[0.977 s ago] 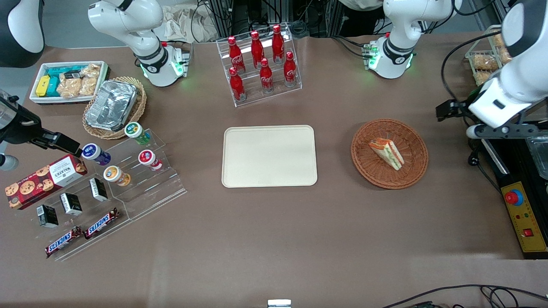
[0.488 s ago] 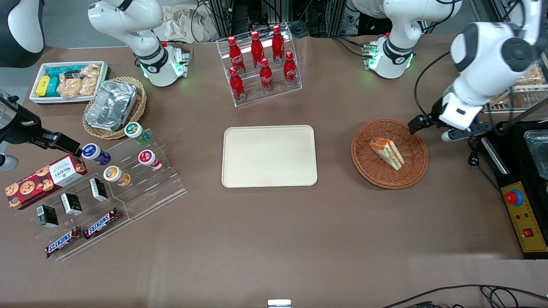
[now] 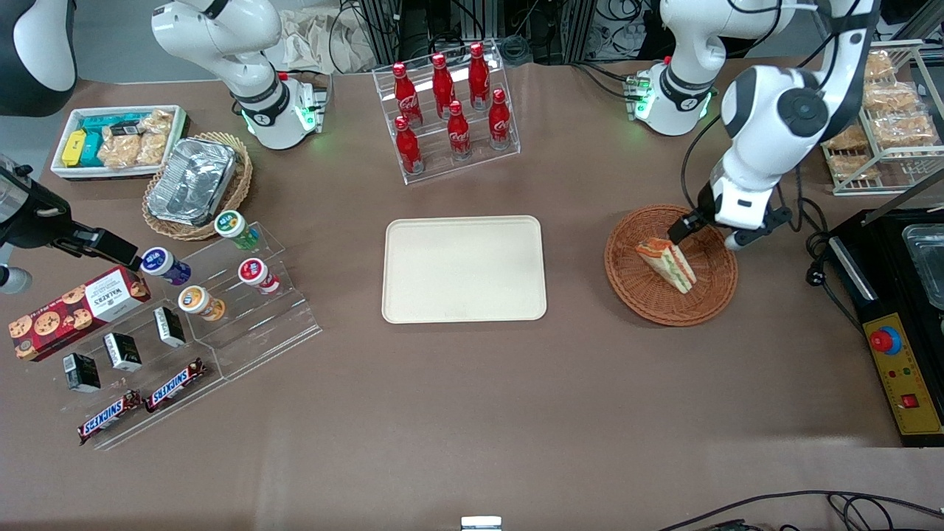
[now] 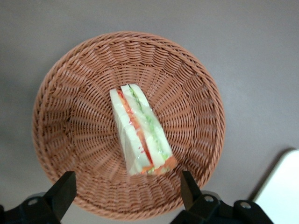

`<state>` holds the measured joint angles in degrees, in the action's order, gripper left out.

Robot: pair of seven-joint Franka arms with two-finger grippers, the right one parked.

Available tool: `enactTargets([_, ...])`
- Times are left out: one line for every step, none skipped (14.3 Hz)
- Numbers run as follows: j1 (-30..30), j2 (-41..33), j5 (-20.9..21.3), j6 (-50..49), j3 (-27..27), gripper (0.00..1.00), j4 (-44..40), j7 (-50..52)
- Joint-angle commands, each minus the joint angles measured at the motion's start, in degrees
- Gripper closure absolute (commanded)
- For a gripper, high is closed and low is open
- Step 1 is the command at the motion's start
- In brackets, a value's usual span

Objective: Place sandwich from basket to tray
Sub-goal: 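Lower the left gripper onto the wrapped sandwich and close on it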

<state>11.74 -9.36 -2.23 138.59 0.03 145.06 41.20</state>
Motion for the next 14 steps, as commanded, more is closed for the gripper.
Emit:
enactTargets([0.2, 5.9, 1.7, 1.2, -0.6, 0.01, -3.4, 3.8])
enactTargets([0.2, 7.3, 1.5, 1.2, -0.6, 0.01, -4.2, 3.9])
enactTargets([0.2, 8.4, 1.6, 1.2, -0.6, 0.01, -5.1, 4.9])
enactTargets([0.3, 9.4, 1.7, 1.2, -0.6, 0.01, -6.1, 6.9])
enactTargets([0.4, 10.6, 1.8, 1.2, -1.0, 0.01, -7.0, 8.4])
enactTargets([0.4, 11.4, 1.8, 1.2, -1.4, 0.01, -7.5, 9.2])
enactTargets([0.4, 12.0, 1.8, 1.2, -1.6, 0.01, -7.8, 9.7])
enactTargets([0.4, 12.3, 1.8, 1.3, -1.6, 0.01, -7.9, 10.3])
enactTargets([0.4, 12.4, 1.9, 1.9, -1.6, 0.01, -7.3, 10.4])
enactTargets([0.4, 12.7, 1.9, 3.2, -1.6, 0.01, -6.4, 10.4])
enactTargets([0.4, 12.8, 1.9, 4.4, -1.6, 0.01, -5.7, 10.5])
enactTargets([0.4, 12.8, 1.9, 4.6, -1.6, 0.01, -5.4, 10.4])
enactTargets([0.4, 12.9, 2.0, 4.5, -1.6, 0.02, -5.2, 10.4])
enactTargets([0.5, 13.1, 2.1, 4.7, -1.6, 0.04, -4.6, 10.4])
